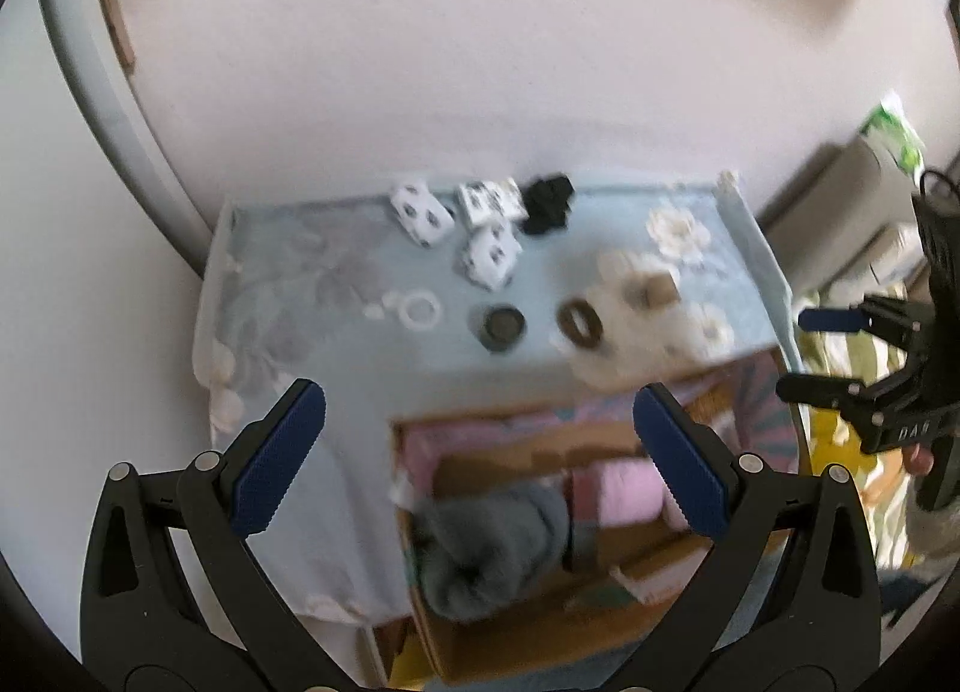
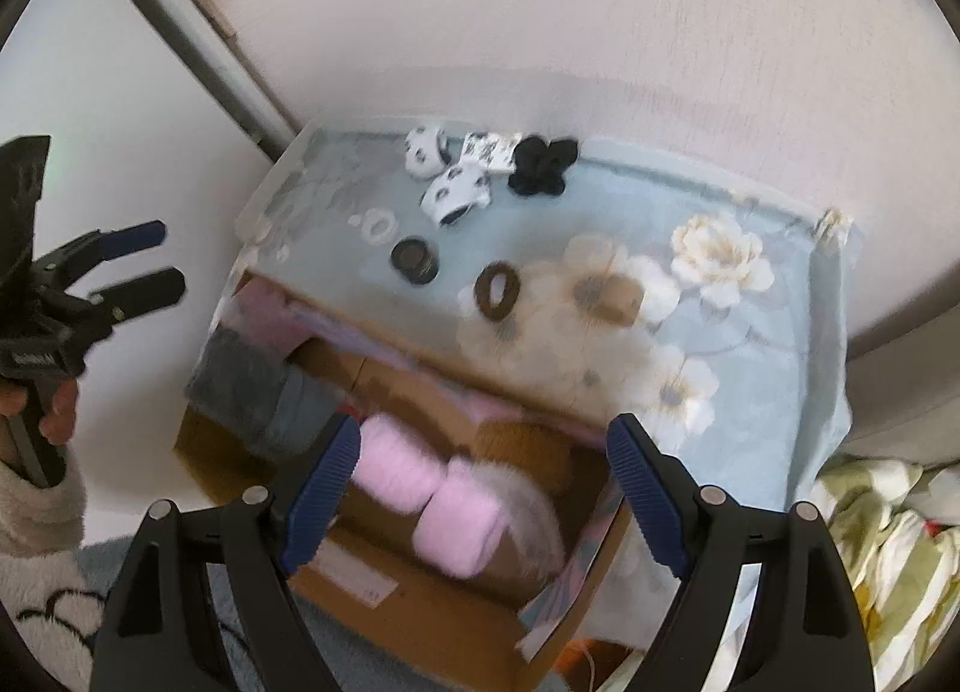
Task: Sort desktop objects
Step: 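Raise both open tools away from the cardboard box, then grasp the white panda sock with left tool while right tool grasps black scrunchie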
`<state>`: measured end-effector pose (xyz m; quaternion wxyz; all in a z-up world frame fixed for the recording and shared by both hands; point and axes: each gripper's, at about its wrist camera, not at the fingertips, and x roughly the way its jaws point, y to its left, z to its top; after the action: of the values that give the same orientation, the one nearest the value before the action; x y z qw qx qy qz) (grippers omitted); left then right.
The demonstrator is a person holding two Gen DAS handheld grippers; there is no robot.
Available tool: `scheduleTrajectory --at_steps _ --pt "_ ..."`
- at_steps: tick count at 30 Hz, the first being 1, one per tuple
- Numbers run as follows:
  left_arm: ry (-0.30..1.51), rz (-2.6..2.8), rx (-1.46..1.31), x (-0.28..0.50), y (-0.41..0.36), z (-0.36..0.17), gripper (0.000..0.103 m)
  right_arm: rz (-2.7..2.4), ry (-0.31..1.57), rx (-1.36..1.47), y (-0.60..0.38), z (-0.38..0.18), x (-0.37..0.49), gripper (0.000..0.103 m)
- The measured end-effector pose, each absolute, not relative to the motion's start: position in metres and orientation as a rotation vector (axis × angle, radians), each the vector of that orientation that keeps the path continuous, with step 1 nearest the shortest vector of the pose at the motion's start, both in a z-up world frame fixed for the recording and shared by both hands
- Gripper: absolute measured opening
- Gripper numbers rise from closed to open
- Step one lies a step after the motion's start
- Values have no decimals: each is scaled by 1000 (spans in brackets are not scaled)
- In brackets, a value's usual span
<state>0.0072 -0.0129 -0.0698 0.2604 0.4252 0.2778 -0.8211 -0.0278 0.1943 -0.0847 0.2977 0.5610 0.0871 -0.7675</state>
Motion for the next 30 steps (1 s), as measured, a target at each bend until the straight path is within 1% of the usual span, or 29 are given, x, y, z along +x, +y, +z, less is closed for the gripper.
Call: scheduleTrajectory --at_steps 6,9,10,14,17,23,30 --pt "770 -2219 1112 -14 -60 -68 102 -2063 221 1447 171 -83 -61 82" --pt "773 -2213 1103 -32 -87 -77 101 -2094 220 1415 156 -85 -81 82" --pt "761 -2207 1107 -38 -95 -82 101 -2109 219 1406 149 -88 -91 82" --pt "786 -2174 1150 -64 -128 -112 95 -2165 229 1391 130 -103 -123 82" --pt "820 -2156 1159 -81 -148 -134 95 -2212 236 1382 116 -117 -146 81" --pt "828 -2123 1196 -108 -167 -174 95 -2241 257 1407 94 -147 -182 81" --pt "895 -2075 1222 -121 -178 -210 95 -2242 271 1461 85 -175 -203 81"
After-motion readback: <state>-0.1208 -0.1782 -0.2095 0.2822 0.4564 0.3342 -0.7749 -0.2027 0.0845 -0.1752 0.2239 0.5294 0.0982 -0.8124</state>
